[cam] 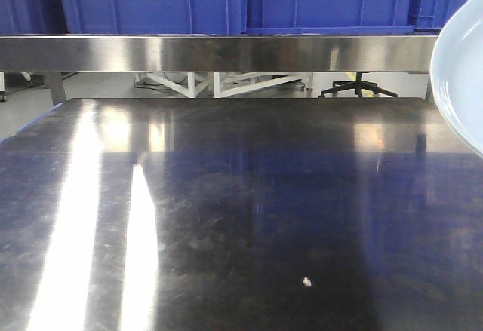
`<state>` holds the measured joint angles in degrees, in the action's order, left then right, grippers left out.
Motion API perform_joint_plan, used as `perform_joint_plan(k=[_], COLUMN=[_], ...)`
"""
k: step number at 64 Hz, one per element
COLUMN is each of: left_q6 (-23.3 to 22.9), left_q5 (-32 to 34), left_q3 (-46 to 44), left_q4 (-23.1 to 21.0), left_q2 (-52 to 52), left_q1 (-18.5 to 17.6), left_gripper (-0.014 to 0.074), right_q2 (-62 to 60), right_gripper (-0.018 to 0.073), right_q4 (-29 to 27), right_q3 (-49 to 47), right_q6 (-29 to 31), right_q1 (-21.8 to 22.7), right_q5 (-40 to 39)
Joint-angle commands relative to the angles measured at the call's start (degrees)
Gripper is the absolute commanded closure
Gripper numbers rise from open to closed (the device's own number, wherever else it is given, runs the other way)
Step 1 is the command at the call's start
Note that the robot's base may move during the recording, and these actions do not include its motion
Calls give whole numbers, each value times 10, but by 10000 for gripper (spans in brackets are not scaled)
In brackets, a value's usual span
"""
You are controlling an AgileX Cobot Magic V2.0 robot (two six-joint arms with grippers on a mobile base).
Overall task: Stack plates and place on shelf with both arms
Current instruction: 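Drive the base to the blue bin rack holding the plates aloft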
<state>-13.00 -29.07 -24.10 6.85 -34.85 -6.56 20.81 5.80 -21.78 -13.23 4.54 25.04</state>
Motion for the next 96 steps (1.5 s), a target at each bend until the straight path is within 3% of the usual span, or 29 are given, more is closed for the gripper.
perform_joint_plan(k=[1,96], left_q6=[-3,-3], left_q5=[38,38], left_q3=[-15,-15], left_q4=[0,0], left_q2=[1,1], left_q1=[1,1], left_gripper=[507,507], right_q2=[2,2], right_gripper=[502,502], right_q4=[4,4], right_q3=[-18,-18], right_q6=[1,1], right_q1=[4,4], right_q5=[-56,-51])
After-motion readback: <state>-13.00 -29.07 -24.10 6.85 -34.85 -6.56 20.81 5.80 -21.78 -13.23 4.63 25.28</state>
